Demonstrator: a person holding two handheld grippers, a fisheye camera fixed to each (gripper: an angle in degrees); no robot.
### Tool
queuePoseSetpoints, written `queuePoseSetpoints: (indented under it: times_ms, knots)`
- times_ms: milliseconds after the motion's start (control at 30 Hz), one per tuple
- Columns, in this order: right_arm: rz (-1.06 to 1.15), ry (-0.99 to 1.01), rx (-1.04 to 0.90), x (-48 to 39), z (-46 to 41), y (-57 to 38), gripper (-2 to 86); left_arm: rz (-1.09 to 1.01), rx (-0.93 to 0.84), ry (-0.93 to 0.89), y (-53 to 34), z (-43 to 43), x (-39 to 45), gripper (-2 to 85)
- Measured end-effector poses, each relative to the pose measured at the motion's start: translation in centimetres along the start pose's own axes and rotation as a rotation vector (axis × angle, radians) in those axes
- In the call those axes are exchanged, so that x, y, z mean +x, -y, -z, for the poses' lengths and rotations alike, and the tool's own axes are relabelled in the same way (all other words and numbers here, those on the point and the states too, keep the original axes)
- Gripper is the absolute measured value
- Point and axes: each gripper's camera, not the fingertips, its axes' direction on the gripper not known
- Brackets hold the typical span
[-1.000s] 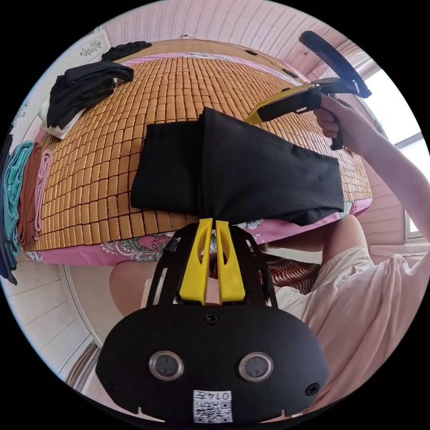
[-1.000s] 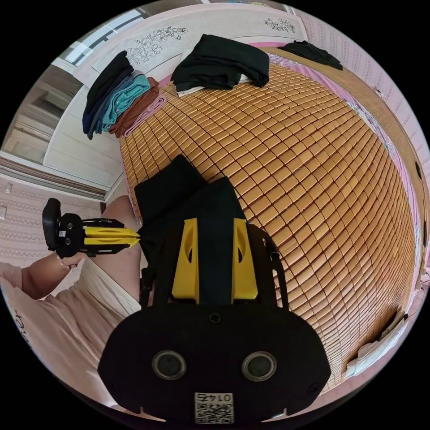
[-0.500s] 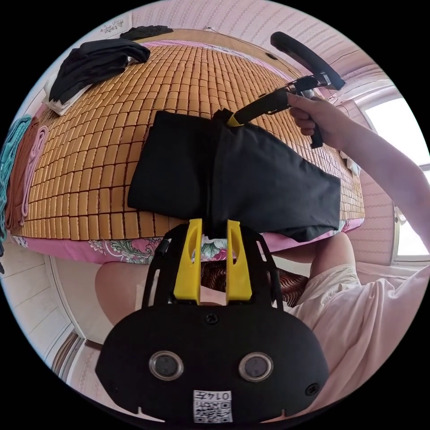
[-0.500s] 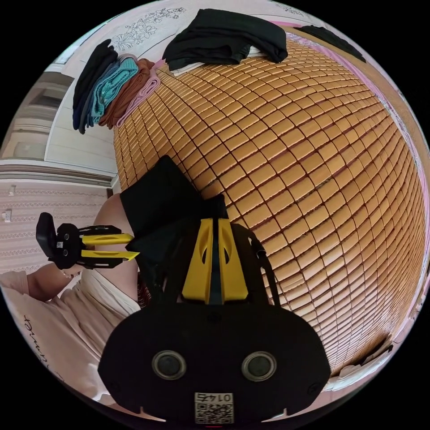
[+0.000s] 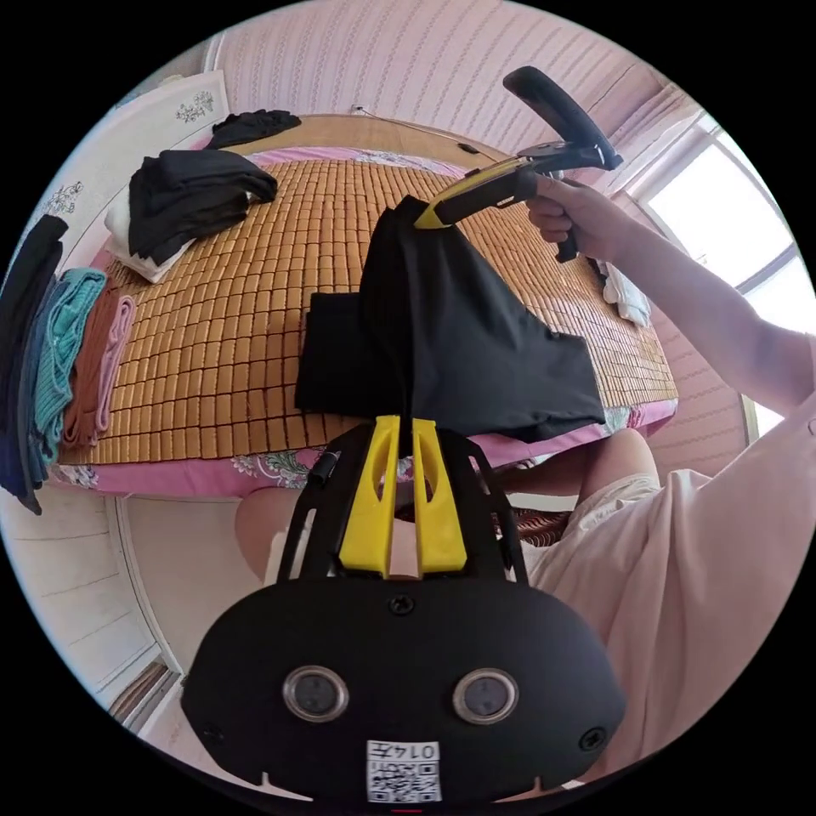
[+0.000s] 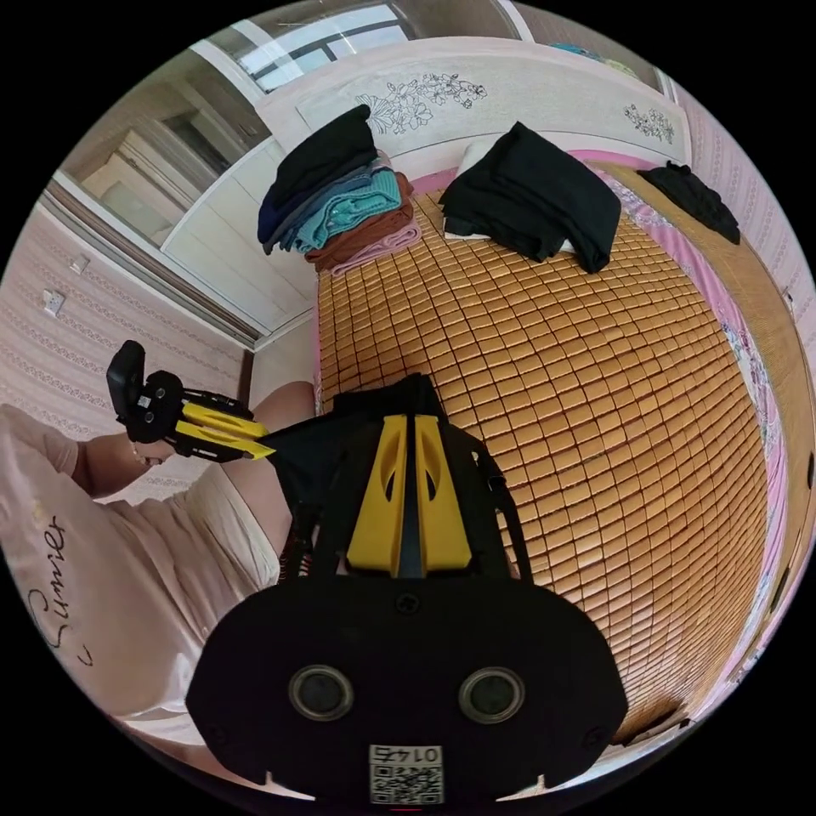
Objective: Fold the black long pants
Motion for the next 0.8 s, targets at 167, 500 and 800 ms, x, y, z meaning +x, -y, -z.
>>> queuePoseSetpoints:
  times_ms: [167,500,800]
  knots:
    - [-0.120,-0.022,-0.038,1.0,-2.4,-0.4,8.3,0.138,-0.045,0.068,0.3,-2.0,-4.0,6.1]
    - [-0.331,-0.069,-0.167,-2.9,-5.1,-19.7,-0.1,-0.272,-0.058,-0.194,0.7,-6.4,9.5,1.1]
    - [-0.339,-0.177,-0.205,-2.8,-6.0,-18.5,-0.4,-0.660,-0.213,-0.020,1.1,-14.8,21.9,-1.0]
